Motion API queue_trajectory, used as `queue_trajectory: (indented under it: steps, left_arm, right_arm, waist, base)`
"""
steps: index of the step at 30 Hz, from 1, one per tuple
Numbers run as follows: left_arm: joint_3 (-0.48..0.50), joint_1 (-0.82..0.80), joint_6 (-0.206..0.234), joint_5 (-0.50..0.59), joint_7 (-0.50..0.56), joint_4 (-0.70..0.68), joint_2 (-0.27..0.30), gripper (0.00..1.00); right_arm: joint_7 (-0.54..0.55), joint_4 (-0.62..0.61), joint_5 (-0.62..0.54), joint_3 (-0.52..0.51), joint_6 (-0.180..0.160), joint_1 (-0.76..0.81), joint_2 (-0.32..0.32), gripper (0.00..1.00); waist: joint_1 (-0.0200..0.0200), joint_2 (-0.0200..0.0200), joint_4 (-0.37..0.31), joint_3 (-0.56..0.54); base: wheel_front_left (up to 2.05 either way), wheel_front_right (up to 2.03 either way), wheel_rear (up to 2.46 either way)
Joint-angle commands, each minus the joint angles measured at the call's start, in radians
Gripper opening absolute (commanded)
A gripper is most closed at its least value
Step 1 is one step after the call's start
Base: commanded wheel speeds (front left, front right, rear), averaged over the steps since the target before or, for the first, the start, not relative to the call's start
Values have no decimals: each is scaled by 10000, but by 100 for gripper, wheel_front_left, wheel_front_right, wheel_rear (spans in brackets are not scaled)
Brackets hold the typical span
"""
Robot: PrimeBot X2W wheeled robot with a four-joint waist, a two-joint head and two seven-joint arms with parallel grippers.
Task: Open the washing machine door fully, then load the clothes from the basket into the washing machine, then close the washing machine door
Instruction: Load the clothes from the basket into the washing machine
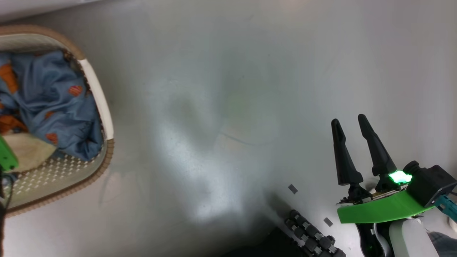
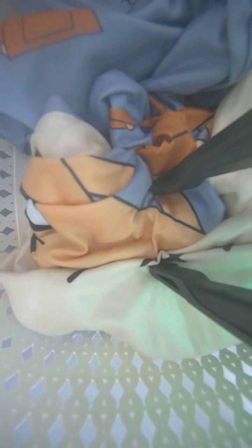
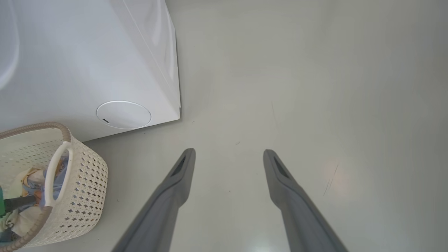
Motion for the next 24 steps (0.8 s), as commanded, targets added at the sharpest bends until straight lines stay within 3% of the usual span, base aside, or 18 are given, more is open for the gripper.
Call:
queue_trajectory:
  steps: [1,6,7,8,9,19,24]
  left_arm:
    - [134,147,56,-42,24,-12,553,100]
    - [40,-7,54,-44,49,31,656,100]
    - [14,-22,36,-45,75,42,642,83]
    - [-10,-39,25,-49,90,51,622,28]
    - [-38,-53,-3,-50,77,57,598,0]
    - [-65,-13,-136,-315,-537,63,45,0]
    - [75,398,-510,-638,-1284,-127,-445,0]
  right_arm:
    - [-118,-204,58,208,100,197,-70,100]
    - [-118,-243,93,205,100,224,-63,100]
    - [-118,-247,101,195,100,234,-61,100]
    - [-118,-250,108,184,100,239,-60,100]
    - [-118,-252,109,173,100,241,-59,100]
    - [-118,-200,111,20,100,171,-51,100]
    - [-118,-80,78,-94,100,133,-50,100]
  waist:
    - [-1,0,-160,180]
    - [-1,0,-285,339]
    - [-1,0,-292,351]
    - [-1,0,-291,361]
    - [-1,0,-284,364]
    - [-1,0,123,116]
    - [-1,0,523,-374]
  base:
    - [0,0,0]
    - [0,0,0]
    - [0,0,0]
    - [0,0,0]
    - [0,0,0]
    - [0,0,0]
    - [0,0,0]
